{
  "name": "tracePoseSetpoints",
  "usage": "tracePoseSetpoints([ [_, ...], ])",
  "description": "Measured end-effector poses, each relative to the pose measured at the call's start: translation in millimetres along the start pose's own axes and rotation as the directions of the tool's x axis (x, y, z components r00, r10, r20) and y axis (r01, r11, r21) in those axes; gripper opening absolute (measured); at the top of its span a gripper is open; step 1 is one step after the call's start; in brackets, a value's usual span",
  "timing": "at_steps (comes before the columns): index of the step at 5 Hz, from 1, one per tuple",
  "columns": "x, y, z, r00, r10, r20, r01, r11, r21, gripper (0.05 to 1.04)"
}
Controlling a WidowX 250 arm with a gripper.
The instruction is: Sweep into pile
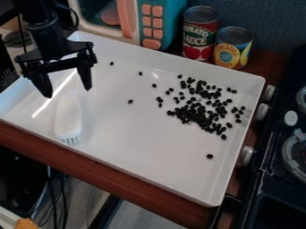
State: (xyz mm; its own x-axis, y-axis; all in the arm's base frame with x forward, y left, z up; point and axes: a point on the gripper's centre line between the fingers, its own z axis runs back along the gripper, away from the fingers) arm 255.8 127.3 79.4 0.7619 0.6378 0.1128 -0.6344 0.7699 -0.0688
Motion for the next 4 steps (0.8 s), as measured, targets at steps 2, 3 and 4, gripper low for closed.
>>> tracePoseSetpoints([
  [2, -1.7, 4.6, -7.4, 0.998, -0.005, 0.059, 0.000, 0.997, 0.081, 1.000],
  [3, -0.2, 8.9, -7.3, 0.998, -0.011, 0.058, 0.007, 0.997, 0.077, 1.000],
  [4, -2.5, 20.0, -10.5, 1.000, -0.005, 0.017, 0.005, 0.999, 0.049, 1.000],
])
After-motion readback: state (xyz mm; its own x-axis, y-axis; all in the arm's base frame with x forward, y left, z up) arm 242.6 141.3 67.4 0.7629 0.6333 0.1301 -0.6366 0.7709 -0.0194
